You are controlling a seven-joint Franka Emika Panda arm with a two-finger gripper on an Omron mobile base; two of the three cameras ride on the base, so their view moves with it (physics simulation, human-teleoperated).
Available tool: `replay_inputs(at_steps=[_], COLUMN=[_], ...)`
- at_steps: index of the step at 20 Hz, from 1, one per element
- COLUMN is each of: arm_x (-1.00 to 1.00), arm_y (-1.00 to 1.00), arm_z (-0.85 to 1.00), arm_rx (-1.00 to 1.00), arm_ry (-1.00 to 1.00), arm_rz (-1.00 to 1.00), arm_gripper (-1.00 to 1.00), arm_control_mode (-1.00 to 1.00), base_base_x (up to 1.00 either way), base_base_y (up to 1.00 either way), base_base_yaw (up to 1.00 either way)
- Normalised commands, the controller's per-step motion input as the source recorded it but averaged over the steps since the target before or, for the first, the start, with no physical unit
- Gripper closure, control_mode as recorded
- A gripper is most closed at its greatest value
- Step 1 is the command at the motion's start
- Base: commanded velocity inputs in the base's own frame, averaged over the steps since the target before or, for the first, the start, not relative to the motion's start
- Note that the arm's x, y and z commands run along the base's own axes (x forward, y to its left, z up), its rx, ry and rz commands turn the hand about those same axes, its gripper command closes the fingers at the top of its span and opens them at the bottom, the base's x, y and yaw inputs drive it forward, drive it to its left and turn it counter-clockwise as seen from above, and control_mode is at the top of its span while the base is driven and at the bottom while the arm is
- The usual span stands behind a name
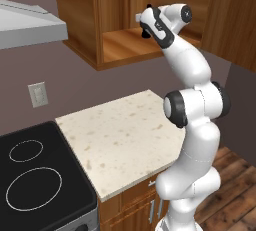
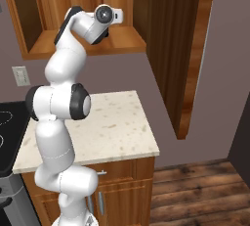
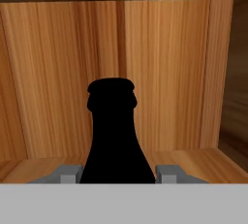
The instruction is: Pick the bottled drink from the counter and place it in the open cabinet.
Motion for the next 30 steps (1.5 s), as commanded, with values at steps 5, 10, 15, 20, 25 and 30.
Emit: replay_inputs(at_steps=[5,10,15,20,25,30], arm_x=[0.00,0.00,-0.01,-0.16,-0.42,-0.54], arm_y=[0.02,0.00,0.00,0.00,0.00,0.00], arm_z=[0.00,0.00,0.00,0.00,0.00,0.00], arm_rx=[0.00,0.00,0.00,0.00,0.00,0.00], arm_ry=[0.00,0.00,0.00,0.00,-0.01,-0.01], arm_rz=[0.00,0.00,0.00,0.00,0.00,0.00], arm_gripper=[-1.00,-1.00,-1.00,-1.00,-1.00,-1.00], arm_control_mode=[-1.00,-1.00,-1.00,-1.00,-1.00,-1.00], base_base_x=[0.00,0.00,0.00,0.00,0.00,0.00], base_base_y=[0.00,0.00,0.00,0.00,0.00,0.00], base_base_yaw=[0.00,0.00,0.00,0.00,0.00,0.00])
